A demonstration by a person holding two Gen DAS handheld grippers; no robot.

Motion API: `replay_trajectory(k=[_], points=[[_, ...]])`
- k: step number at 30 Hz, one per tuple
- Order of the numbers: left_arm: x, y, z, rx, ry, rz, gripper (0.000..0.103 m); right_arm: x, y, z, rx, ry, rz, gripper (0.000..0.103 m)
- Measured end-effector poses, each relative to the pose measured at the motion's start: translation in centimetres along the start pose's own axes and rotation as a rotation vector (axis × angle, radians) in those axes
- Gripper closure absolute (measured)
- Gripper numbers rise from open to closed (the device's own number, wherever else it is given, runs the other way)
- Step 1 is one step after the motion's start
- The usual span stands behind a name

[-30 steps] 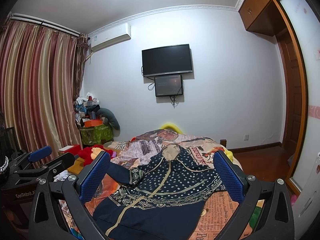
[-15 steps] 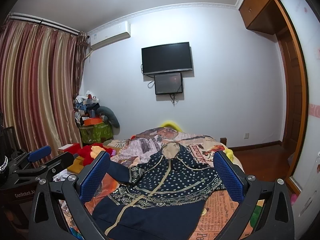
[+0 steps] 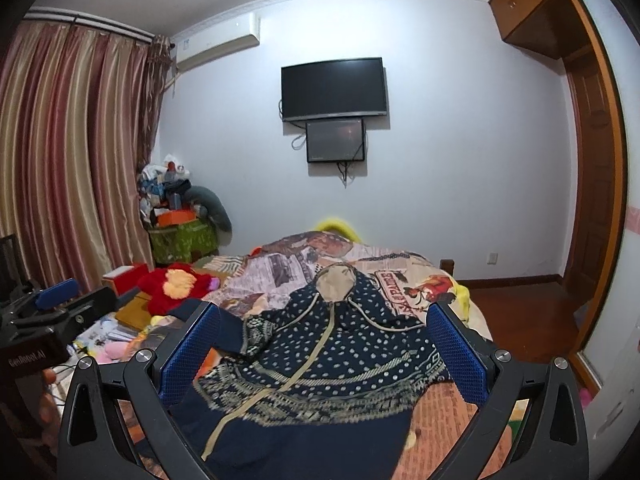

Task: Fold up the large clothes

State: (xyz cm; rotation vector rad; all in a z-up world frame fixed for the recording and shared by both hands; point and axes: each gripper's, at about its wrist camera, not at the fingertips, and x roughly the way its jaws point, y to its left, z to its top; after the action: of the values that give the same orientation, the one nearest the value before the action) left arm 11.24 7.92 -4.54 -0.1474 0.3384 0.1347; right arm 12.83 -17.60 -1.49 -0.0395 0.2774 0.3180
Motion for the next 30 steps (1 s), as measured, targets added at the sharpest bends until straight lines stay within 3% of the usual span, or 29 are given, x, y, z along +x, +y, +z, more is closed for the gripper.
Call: replay_trajectory(k=[8,15,23,28,30], points=[[11.6,9.2,-0.3,-0.129,0.204,0.13,0.0,10.8,-0.2,0.9,-0.056,0.097,-0.01,0.0],[21.5,17.3,-2.3,-0.214,0.399,0.284,0.0,21.8,-0.6,0.4,-0.125,0.274,-0.023,0.0],[31.0,22.4,-4.2,-0.368,0.598,0.229,0.0,31.3,-2.0,-1.0,-0.091,0.431,0.03,0.0],[34.9,24.2,-4.7,-0.504,0.652,0.169,0.001,36.1,-2.5,-2.2,-0.096,0.489,0.043,0.001],[36.0,25.2,-5.2,-0.579,0.665,0.158,0.008,37.6,-2.8,-2.7,-0.093,0.508,0.049,0.002]])
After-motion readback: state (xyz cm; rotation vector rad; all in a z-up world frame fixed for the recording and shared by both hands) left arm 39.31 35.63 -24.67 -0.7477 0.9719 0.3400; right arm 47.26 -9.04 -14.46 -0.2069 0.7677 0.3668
